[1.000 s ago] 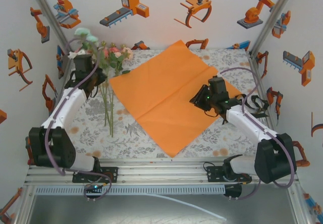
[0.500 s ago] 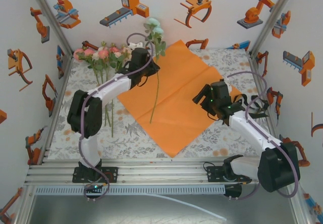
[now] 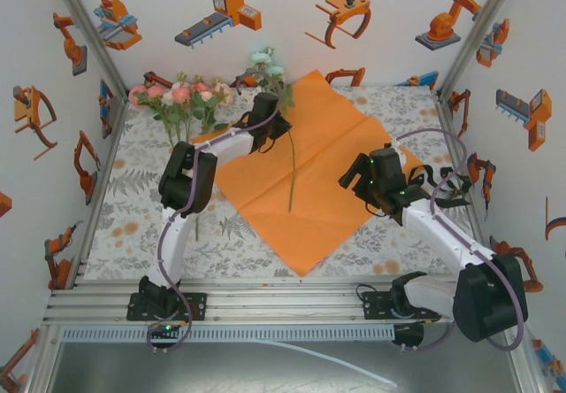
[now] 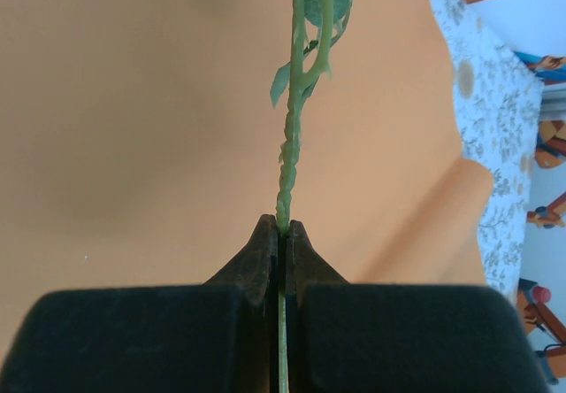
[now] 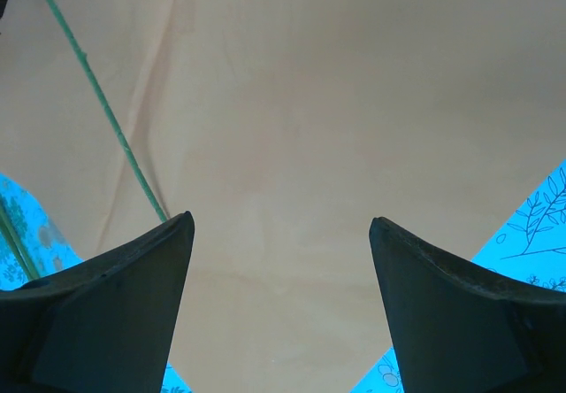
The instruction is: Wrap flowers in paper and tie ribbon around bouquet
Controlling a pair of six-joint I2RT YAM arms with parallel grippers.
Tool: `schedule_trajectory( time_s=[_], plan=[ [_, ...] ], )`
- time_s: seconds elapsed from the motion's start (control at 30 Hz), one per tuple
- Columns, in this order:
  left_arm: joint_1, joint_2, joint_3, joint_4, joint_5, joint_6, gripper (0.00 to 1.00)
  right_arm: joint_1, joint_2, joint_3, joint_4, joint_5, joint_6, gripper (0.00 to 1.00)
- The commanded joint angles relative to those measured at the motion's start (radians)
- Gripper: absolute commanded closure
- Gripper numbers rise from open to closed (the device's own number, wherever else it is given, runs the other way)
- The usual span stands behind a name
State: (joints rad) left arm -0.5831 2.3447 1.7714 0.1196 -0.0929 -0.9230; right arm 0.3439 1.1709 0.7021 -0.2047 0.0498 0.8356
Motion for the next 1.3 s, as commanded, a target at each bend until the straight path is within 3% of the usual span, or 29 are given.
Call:
schedule_trajectory(
  time_s=[0.0,0.23,0.47,0.77,0.9,1.0,1.27],
  plan=[
    [-0.01,0.002,0.019,0.014,0.003,-0.008,0.9,0.004,0.009,-0.004,0.01,0.002,-0.024,0.27],
    [0.008,-0.131,-0.049,0.012,0.004,0.114,0.64,0.005,-0.015,0.015,-0.017,-0.016,-0.021,0.27],
    [0.097,-0.461,-0.248,-0.045,-0.01,0.266,0.64,0.004,-0.073,0.016,-0.032,-0.03,-0.017,0.27],
    [0.242,-0.799,-0.499,-0.365,-0.296,0.563,0.67,0.018,-0.037,0.027,0.043,-0.116,-0.016,0.26],
    [0.373,-0.851,-0.618,-0.388,-0.197,0.564,0.69,0.027,-0.011,0.033,0.057,-0.127,-0.009,0.26],
    [0.424,-0.819,-0.641,-0.406,-0.088,0.6,0.7,0.032,-0.001,0.034,0.06,-0.13,-0.006,0.26],
    [0.442,-0.629,-0.592,-0.455,0.072,0.626,0.71,0.034,0.003,0.033,0.058,-0.131,0.005,0.26]
  ],
)
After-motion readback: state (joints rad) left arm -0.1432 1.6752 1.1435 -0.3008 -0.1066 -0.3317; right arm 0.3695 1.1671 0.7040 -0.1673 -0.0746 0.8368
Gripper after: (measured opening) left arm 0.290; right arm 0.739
